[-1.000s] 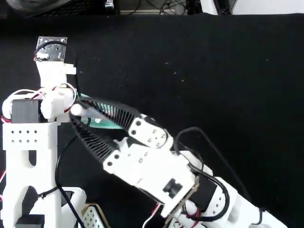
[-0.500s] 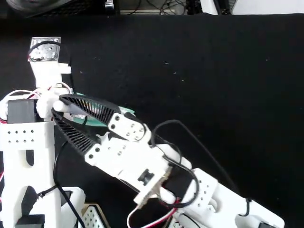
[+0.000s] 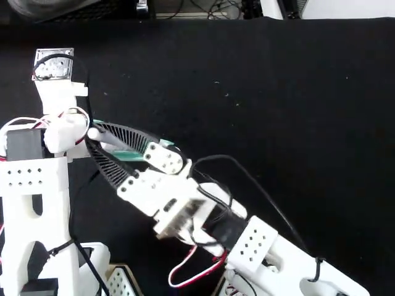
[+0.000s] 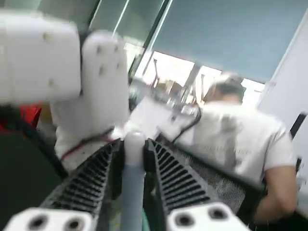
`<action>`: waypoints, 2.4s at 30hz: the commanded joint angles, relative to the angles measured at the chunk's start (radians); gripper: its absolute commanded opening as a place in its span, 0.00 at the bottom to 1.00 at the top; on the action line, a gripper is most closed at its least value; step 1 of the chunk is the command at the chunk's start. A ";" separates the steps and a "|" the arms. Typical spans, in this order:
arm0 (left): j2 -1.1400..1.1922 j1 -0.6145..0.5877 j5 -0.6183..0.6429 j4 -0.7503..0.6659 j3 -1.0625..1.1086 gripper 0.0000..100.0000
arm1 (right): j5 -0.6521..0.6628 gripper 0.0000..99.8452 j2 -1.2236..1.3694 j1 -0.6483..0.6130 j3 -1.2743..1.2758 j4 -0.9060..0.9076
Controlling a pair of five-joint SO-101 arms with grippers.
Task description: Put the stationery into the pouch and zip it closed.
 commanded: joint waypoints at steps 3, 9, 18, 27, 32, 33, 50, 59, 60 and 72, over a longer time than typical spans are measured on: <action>0.017 -0.028 0.003 -0.008 0.013 0.03 | -0.023 0.17 -0.004 -0.021 -0.254 0.473; 0.017 -0.028 0.003 -0.008 0.013 0.03 | -0.161 0.25 -0.004 -0.023 -0.521 0.819; 0.017 -0.028 0.003 -0.008 0.013 0.03 | -0.158 0.25 -0.093 -0.021 -0.651 1.321; 0.017 -0.025 0.003 -0.008 0.013 0.03 | -0.034 0.25 -0.282 0.193 -0.275 1.274; 0.017 -0.027 0.003 -0.008 0.013 0.03 | -0.038 0.25 -0.283 0.207 -0.099 1.068; 0.017 -0.028 0.003 -0.008 0.013 0.03 | -0.055 0.24 -0.283 0.207 -0.093 1.059; 0.009 -0.030 0.003 -0.008 0.013 0.03 | -0.008 0.02 -0.291 0.216 -0.085 1.059; 0.009 -0.024 0.003 -0.008 0.013 0.03 | -0.005 0.01 -0.292 0.348 -0.151 1.059; 0.009 -0.022 0.003 -0.008 0.013 0.03 | -0.005 0.01 -0.292 0.348 -0.162 1.059; 0.008 -0.008 0.003 -0.014 -0.002 0.03 | -0.003 0.01 -0.283 0.330 -0.249 1.043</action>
